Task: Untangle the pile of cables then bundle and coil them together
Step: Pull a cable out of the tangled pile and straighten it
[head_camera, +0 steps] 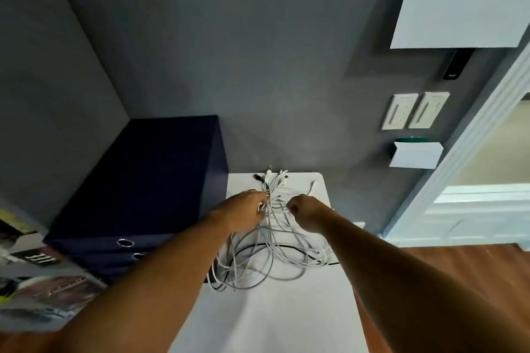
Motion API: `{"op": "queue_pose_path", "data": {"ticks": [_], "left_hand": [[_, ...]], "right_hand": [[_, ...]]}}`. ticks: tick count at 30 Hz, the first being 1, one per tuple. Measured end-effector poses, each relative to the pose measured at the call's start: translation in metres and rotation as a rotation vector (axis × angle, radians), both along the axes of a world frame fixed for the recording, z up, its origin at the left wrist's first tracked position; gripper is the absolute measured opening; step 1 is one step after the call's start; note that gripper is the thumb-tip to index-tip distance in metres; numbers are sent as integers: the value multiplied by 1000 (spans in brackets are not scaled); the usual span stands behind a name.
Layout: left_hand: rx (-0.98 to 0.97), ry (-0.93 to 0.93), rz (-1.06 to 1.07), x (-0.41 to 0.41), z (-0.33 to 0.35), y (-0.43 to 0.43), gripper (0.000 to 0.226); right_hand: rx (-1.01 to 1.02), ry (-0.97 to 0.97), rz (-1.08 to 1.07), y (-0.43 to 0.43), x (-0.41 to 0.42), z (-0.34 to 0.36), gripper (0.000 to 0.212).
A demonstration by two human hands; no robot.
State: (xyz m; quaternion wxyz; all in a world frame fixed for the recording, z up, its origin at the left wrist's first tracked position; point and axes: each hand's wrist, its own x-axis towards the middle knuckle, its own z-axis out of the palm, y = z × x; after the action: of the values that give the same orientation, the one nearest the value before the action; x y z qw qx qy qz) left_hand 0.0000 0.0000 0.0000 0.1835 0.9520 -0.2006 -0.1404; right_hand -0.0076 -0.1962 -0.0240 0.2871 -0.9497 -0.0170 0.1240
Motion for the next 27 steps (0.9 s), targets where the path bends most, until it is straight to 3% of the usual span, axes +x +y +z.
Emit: {"op": "queue_pose_path", "data": {"ticks": [4, 6, 9, 14, 19, 23, 27], "left_hand": [[62, 111, -9, -10, -26, -6, 36], [61, 153, -26, -14, -36, -8, 30], [27, 157, -38, -21, -45, -7, 15], [97, 69, -24, -30, -51, -4, 13], [157, 82, 44, -29, -48, -2, 23], [164, 37, 74, -27, -42, -8, 27], [142, -77, 115, -30, -38, -11, 25]], "right_hand": [[130, 218, -69, 5, -7, -18, 24], [192, 288, -91, 9, -6, -28, 14], [362, 323, -246, 14, -8, -34, 18], [583, 162, -281, 10, -5, 10, 32], [864, -59, -213, 15, 12, 86, 19], [862, -222, -111, 18, 26, 141, 29], [849, -249, -70, 25, 28, 176, 22]]}}
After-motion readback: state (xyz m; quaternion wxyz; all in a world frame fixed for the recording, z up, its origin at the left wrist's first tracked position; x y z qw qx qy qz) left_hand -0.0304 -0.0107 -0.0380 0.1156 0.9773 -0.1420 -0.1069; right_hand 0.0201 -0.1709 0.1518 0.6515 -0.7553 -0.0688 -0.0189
